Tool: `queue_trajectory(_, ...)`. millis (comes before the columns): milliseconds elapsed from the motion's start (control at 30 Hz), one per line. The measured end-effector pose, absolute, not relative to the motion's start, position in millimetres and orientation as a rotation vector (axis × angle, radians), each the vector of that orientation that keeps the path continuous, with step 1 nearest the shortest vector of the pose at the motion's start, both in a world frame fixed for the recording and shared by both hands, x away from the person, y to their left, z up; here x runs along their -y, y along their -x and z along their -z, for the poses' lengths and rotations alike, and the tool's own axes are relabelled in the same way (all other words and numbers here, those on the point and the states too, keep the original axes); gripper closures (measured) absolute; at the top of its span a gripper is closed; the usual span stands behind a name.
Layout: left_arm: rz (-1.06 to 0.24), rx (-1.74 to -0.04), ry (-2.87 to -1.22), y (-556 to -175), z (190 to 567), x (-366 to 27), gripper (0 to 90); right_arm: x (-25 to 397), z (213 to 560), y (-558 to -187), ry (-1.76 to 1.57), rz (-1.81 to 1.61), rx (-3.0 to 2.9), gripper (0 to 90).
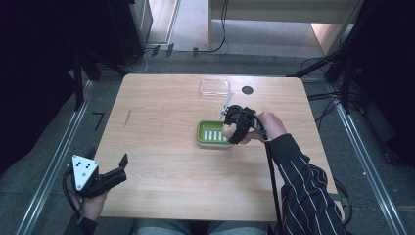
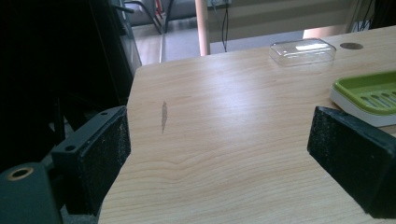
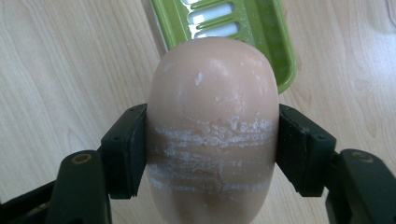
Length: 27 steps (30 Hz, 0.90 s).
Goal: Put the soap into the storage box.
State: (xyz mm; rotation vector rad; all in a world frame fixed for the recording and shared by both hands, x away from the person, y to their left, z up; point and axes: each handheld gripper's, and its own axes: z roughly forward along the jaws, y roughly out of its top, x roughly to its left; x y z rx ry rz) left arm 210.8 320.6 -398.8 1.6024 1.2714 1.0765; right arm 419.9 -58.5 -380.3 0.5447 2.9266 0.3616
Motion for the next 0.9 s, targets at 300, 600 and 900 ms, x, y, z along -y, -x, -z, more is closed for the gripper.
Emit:
queue_trajectory(300, -1.075, -1.275, -1.605, -209.9, 399.2, -321.3, 6.4, 49.4, 382.0, -427.1, -0.488, -0.354, -2.934, 33.9)
queue_trajectory(600, -1.076, -1.274, -1.610, -209.7, 399.3, -321.7, 6.3, 44.1, 383.8, -432.2, -0.458, -0.338, -2.933, 33.9)
queue_trajectory(900, -1.076, -1.274, -1.613, -209.9, 399.6, -321.8, 6.4, 38.5, 384.9, -436.4, -0.407, -0.345, -2.930, 33.9)
